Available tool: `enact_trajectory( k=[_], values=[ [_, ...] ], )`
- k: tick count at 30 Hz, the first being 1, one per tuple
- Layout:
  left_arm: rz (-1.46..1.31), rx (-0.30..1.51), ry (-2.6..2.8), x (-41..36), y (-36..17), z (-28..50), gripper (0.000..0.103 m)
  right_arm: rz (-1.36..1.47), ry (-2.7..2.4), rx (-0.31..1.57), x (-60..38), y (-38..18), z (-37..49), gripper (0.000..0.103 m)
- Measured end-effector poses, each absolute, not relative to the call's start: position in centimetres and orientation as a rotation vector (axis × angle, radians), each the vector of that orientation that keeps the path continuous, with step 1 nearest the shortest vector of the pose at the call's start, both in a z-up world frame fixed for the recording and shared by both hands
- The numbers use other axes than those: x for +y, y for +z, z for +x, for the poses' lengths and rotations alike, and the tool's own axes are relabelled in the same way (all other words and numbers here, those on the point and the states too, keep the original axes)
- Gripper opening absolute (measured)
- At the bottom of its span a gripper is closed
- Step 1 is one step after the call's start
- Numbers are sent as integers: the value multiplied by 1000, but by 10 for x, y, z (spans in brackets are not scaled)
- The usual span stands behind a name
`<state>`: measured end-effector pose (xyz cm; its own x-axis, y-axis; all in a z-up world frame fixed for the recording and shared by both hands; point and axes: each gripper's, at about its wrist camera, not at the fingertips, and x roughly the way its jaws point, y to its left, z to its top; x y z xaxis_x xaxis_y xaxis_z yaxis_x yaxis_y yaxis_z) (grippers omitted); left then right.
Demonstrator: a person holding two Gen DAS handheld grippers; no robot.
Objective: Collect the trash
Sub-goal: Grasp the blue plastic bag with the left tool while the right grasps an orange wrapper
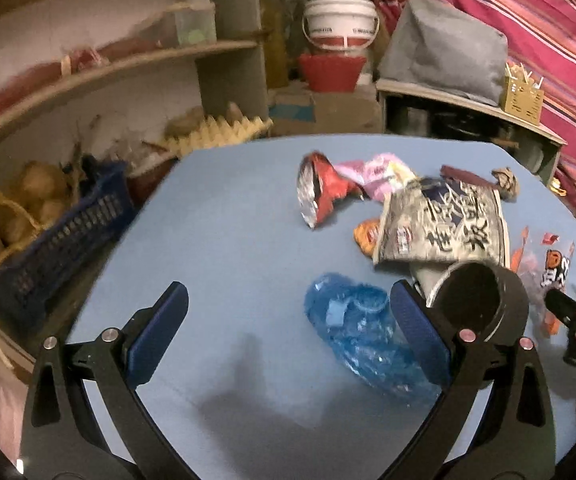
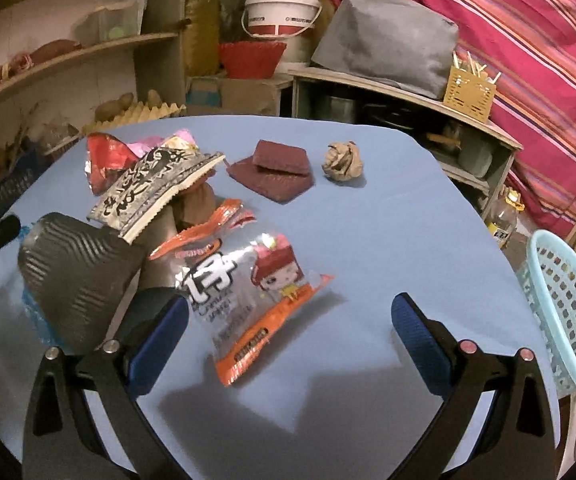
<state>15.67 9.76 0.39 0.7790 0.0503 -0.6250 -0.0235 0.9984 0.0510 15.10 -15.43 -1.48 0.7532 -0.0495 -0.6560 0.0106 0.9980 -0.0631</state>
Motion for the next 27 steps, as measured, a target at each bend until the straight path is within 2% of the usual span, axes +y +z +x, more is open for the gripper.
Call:
enact_trajectory(
  k=[10,12,13,14,18,20,22,27],
  values=[
    [71,735,-1,86,-14,168,98,-153,5,687,-144,-5,171,96],
    [48,748,-13,87,-16,171,90,-142,22,704,-148,-8,174,87],
    [41,754,-18,87,-17,173,83,-132,30,714,-150,-10,175,79],
    [35,765,-23,87,-18,175,76,-112,44,732,-152,-12,177,75],
    [12,789,-49,84,-23,182,61,-64,83,767,-157,-17,183,52],
    [17,781,-45,82,-23,183,45,-51,99,778,-158,-19,185,47],
    [22,780,-36,79,-22,185,42,-40,109,781,-159,-19,186,38],
    [27,772,-20,76,-19,189,30,-40,118,769,-162,-18,186,25]
  ],
)
